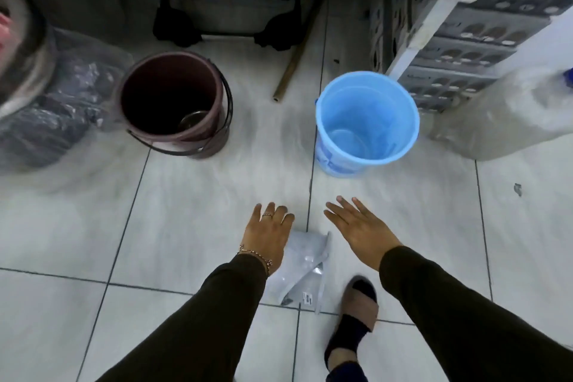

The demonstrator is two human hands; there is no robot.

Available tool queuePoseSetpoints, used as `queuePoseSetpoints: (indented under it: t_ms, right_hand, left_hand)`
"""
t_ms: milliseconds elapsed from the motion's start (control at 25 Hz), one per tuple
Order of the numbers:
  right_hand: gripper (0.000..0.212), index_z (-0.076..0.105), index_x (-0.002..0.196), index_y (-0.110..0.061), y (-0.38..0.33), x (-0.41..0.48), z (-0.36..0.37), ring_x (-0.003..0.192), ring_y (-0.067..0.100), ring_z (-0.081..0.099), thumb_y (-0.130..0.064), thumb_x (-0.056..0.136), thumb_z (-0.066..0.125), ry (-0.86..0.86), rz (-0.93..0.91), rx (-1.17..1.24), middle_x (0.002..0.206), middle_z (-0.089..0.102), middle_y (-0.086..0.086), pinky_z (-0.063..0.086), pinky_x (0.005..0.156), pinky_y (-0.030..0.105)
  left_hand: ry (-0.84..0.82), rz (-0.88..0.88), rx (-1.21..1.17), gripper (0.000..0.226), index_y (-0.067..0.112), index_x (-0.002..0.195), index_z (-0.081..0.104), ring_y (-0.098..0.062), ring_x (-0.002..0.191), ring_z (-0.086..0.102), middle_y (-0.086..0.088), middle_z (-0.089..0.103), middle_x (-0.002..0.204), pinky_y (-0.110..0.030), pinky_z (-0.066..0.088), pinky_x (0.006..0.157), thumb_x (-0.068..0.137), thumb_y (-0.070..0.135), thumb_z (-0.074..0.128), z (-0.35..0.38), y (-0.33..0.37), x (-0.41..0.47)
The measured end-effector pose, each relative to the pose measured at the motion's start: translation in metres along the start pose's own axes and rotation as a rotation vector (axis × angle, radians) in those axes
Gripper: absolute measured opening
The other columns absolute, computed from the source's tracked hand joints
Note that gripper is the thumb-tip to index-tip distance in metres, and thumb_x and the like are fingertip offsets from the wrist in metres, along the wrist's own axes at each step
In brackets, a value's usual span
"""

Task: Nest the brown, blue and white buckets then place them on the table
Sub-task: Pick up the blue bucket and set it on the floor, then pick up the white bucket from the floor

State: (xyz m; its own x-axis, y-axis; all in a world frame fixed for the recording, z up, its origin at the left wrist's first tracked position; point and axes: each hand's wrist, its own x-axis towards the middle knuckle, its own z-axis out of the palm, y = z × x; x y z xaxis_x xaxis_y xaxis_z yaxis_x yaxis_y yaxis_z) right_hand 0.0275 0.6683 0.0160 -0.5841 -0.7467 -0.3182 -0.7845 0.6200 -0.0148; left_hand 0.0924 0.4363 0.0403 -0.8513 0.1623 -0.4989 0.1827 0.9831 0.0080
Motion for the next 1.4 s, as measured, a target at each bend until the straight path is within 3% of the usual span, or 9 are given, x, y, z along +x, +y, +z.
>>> queuePoseSetpoints:
  t_ms: [160,280,400,560,720,840,960,1160,1400]
  right_hand:
    - [0.066,0.018,0.154,-0.016,-0.051,0.001,0.066,0.152,0.028,0.009,0.007,0.094,0.033,-0.246,-0.054,0.030,0.164,0.017,0.006,0.005,0.123,0.039]
    - [0.057,0.047,0.141,-0.012,-0.083,-0.002,0.092,0.135,0.033,0.047,-0.003,0.087,0.062,-0.190,-0.022,0.070,0.150,0.045,0.016,0.036,0.115,0.040]
    - [0.053,0.069,0.117,-0.014,-0.102,-0.010,0.100,0.093,0.031,0.073,-0.015,0.066,0.083,-0.002,-0.010,0.125,0.118,0.070,0.014,0.061,0.078,0.038]
    - [0.033,0.045,0.123,-0.020,-0.113,0.002,0.082,0.090,0.032,0.065,-0.035,0.093,0.048,0.017,0.347,0.394,0.106,0.067,0.007,0.046,0.062,0.033]
    - [0.032,0.050,0.120,-0.016,-0.104,0.036,0.063,0.087,0.037,0.065,-0.036,0.096,0.048,0.026,0.653,0.740,0.093,0.067,0.013,0.045,0.067,0.032]
    - [0.045,0.044,0.135,-0.014,-0.092,0.055,0.059,0.094,0.037,0.065,-0.025,0.094,0.057,0.030,0.857,1.061,0.107,0.064,0.016,0.059,0.077,0.047]
    - [0.045,0.047,0.131,-0.014,-0.085,0.062,0.061,0.083,0.028,0.063,-0.009,0.089,0.063,0.094,0.967,1.316,0.114,0.061,0.016,0.062,0.064,0.041]
    - [0.031,0.051,0.112,-0.005,-0.066,0.058,0.078,0.094,0.042,0.068,-0.006,0.085,0.067,-0.221,1.089,1.343,0.115,0.063,0.021,0.060,0.078,0.052]
    - [0.061,0.055,0.125,-0.001,-0.044,0.053,0.061,0.099,0.032,0.059,-0.053,0.094,0.045,-0.329,1.006,1.272,0.109,0.063,0.015,0.045,0.090,0.039]
  left_hand:
    - [-0.095,0.091,-0.259,0.032,0.021,0.117,0.056,-0.027,0.113,0.054,-0.003,0.057,0.120,-0.038,0.046,0.088,0.087,0.034,0.052,0.076,0.024,-0.055]
    - [-0.270,0.113,-0.373,0.046,0.021,0.130,0.052,-0.028,0.122,0.052,-0.005,0.055,0.134,-0.039,0.045,0.099,0.088,0.041,0.052,0.131,0.053,-0.086]
    - [-0.379,-0.161,-0.633,0.069,0.017,0.144,0.033,-0.028,0.130,0.048,-0.009,0.039,0.148,-0.040,0.045,0.105,0.085,0.044,0.058,0.160,0.075,-0.107]
    - [0.014,-0.713,-1.074,0.065,0.018,0.141,0.028,-0.037,0.113,0.060,-0.010,0.036,0.141,-0.046,0.052,0.096,0.086,0.021,0.062,0.147,0.049,-0.106]
    - [0.211,-0.632,-1.103,0.075,0.024,0.149,0.025,-0.037,0.120,0.052,-0.011,0.036,0.142,-0.046,0.044,0.107,0.084,0.004,0.058,0.127,-0.015,-0.076]
    - [0.149,-0.488,-1.008,0.078,0.018,0.152,0.023,-0.031,0.134,0.045,-0.009,0.024,0.157,-0.036,0.039,0.113,0.084,0.003,0.058,0.119,-0.048,-0.047]
    - [0.029,-0.413,-1.070,0.082,0.015,0.155,0.016,-0.028,0.142,0.037,-0.006,0.016,0.163,-0.038,0.034,0.117,0.086,0.008,0.061,0.118,-0.054,-0.029]
    - [0.092,-0.426,-1.163,0.083,0.016,0.155,0.017,-0.031,0.140,0.042,-0.004,0.020,0.163,-0.042,0.038,0.116,0.086,0.011,0.063,0.106,-0.040,-0.016]
    - [-0.176,-0.506,-0.897,0.087,0.015,0.155,0.000,-0.028,0.148,0.023,-0.003,-0.003,0.166,-0.042,0.034,0.117,0.090,0.026,0.056,0.076,-0.028,-0.004]
